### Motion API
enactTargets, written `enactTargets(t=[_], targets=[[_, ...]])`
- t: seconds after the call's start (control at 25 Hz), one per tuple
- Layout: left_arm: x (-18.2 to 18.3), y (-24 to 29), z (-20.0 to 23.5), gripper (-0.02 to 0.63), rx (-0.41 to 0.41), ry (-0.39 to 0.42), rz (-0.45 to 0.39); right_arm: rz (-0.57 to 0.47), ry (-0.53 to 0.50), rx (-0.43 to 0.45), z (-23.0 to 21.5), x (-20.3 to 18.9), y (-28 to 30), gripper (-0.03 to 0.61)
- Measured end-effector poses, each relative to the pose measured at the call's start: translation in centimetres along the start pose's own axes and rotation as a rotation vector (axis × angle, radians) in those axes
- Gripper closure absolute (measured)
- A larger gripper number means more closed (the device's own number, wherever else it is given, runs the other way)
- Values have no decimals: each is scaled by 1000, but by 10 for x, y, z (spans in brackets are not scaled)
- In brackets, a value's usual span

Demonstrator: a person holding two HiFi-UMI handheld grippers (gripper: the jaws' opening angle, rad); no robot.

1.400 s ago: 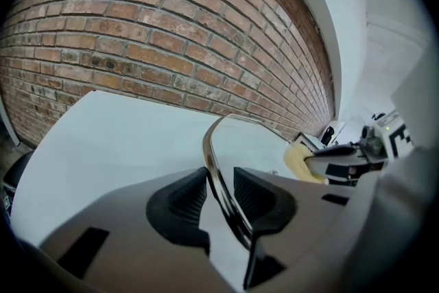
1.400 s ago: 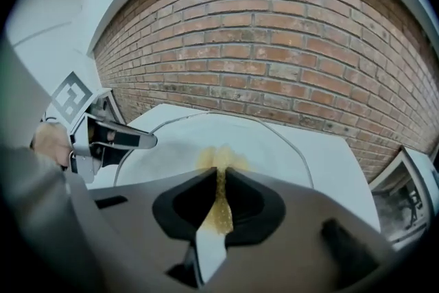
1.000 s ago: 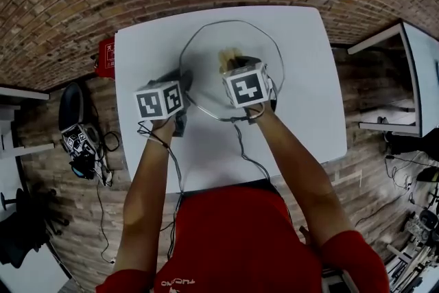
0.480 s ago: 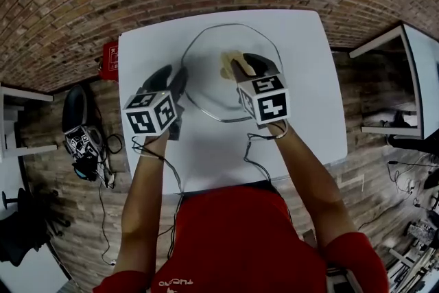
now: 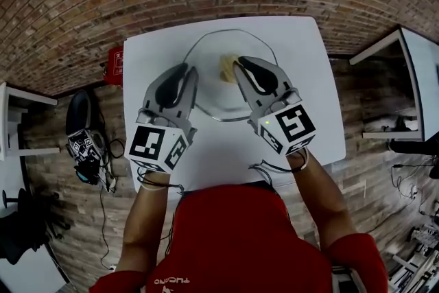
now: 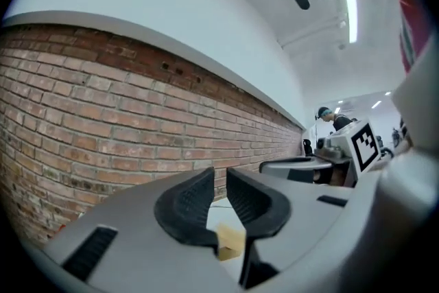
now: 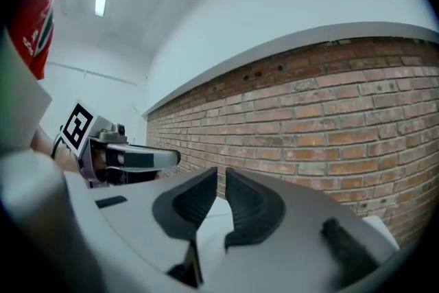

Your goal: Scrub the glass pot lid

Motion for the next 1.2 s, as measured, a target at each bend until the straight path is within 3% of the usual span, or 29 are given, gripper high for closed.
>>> enactTargets(t=[0.36, 1.2], targets=[[21, -13, -40, 592, -59, 47, -72, -80, -64, 68, 38, 22, -24, 543], [9, -22, -62, 597, -68, 45, -38, -82, -64, 84, 50, 17, -40, 549]])
Point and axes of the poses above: the fingertips, and each gripper's own axes: y forward along the fingers, z to its left, x out of its top, the point moved 6 cm from there along -y, backward along the fingers, and after that the axes turned 2 degrees about -z, right-handed, at the moved point
